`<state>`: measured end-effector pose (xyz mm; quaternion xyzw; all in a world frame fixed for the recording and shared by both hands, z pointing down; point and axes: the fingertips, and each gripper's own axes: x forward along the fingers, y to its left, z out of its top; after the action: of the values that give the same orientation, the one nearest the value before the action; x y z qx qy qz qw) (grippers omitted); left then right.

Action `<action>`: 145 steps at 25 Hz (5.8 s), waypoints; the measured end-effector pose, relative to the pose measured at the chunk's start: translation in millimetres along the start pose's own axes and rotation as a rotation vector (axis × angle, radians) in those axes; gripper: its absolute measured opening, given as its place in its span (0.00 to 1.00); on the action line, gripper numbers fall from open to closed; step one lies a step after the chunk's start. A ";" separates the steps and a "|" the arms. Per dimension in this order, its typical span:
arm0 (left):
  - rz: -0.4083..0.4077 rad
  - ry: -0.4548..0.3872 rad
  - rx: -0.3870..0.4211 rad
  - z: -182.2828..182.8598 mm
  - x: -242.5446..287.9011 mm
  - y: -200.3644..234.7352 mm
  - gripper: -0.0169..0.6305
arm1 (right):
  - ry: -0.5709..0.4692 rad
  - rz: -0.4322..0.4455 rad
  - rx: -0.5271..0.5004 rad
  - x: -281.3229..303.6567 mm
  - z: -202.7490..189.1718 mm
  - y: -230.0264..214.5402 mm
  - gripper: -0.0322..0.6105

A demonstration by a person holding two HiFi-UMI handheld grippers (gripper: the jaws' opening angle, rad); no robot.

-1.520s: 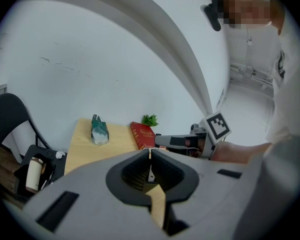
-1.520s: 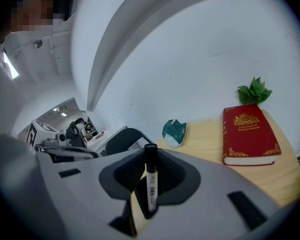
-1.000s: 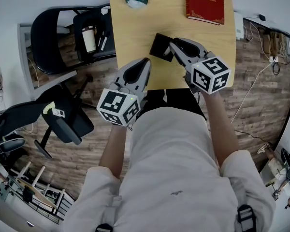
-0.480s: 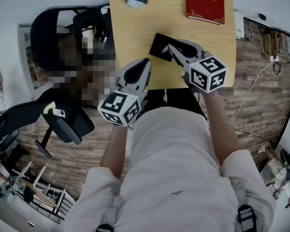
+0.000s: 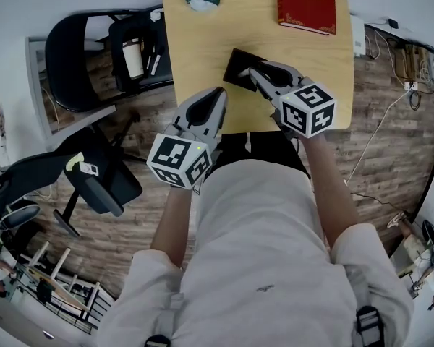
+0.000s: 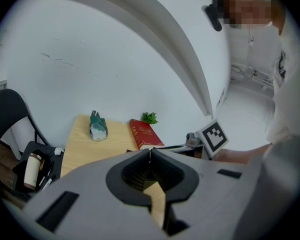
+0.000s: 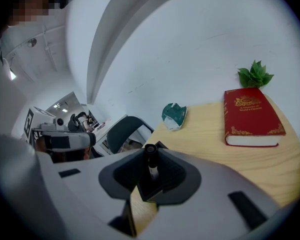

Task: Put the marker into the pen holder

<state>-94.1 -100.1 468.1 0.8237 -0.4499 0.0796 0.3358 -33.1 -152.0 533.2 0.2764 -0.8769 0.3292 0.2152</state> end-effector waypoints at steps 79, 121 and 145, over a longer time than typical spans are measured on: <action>-0.030 -0.001 0.021 -1.5 -7.7 -7.6 0.05 | 0.150 -0.186 -0.331 9.7 -29.0 -6.5 0.20; -0.042 -0.078 0.106 6.6 -48.4 -47.0 0.05 | 0.054 -0.249 -0.395 -43.6 -16.3 25.0 0.19; 0.074 -0.169 0.122 11.0 -65.2 -87.3 0.05 | -0.012 -0.132 -0.585 -102.2 2.9 76.3 0.15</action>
<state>-64.6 -29.9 389.4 0.8291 -0.5012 0.0494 0.2427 -4.5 -70.9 439.1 0.2609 -0.9159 0.0463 0.3015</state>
